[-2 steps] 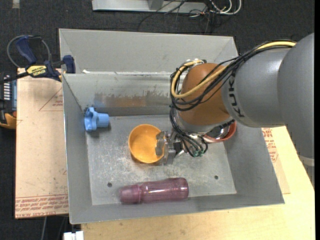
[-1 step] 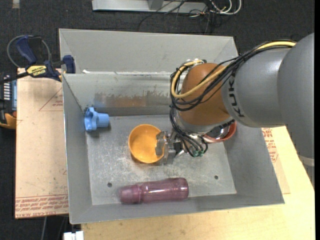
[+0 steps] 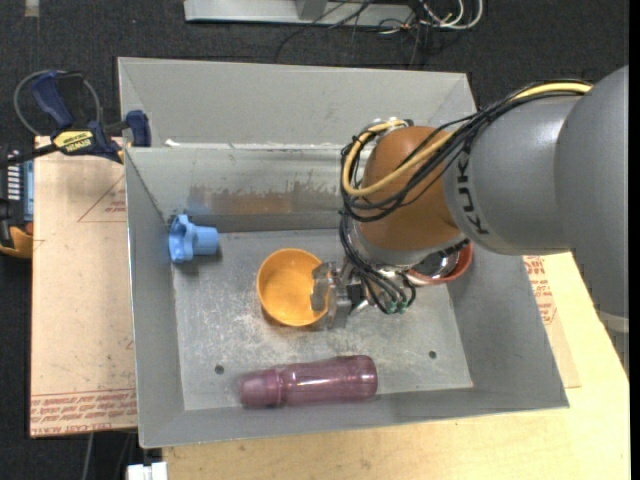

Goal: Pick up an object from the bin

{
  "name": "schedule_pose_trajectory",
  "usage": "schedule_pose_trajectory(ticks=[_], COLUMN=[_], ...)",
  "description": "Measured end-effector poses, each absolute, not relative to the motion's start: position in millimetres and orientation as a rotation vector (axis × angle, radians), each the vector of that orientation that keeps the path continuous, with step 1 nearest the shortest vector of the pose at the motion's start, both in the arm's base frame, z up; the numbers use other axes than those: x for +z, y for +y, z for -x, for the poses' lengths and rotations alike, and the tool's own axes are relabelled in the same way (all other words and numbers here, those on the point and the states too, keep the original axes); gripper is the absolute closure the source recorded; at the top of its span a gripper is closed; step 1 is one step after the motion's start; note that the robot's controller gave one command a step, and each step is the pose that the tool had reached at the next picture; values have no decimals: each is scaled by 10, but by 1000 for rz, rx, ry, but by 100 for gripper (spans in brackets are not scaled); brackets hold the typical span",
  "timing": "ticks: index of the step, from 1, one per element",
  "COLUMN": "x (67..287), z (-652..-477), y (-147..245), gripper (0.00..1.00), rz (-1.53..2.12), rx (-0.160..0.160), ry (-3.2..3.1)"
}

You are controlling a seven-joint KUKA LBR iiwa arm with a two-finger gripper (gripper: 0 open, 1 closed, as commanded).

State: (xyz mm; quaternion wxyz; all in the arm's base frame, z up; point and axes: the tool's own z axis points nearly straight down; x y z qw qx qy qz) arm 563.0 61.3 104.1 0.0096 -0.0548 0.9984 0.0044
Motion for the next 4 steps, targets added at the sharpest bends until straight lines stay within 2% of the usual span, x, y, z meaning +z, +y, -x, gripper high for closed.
schedule_pose_trajectory(ticks=[1, 2, 3, 4], x=[1036, 1036, 1036, 882], z=[-5630, -5630, -5629, -5720], y=[601, 605, 605, 405], gripper=[0, 100, 100, 0], rz=[170, 171, 171, 118], rx=[10, 12, 12, 14], ry=[3117, 3117, 3117, 3118])
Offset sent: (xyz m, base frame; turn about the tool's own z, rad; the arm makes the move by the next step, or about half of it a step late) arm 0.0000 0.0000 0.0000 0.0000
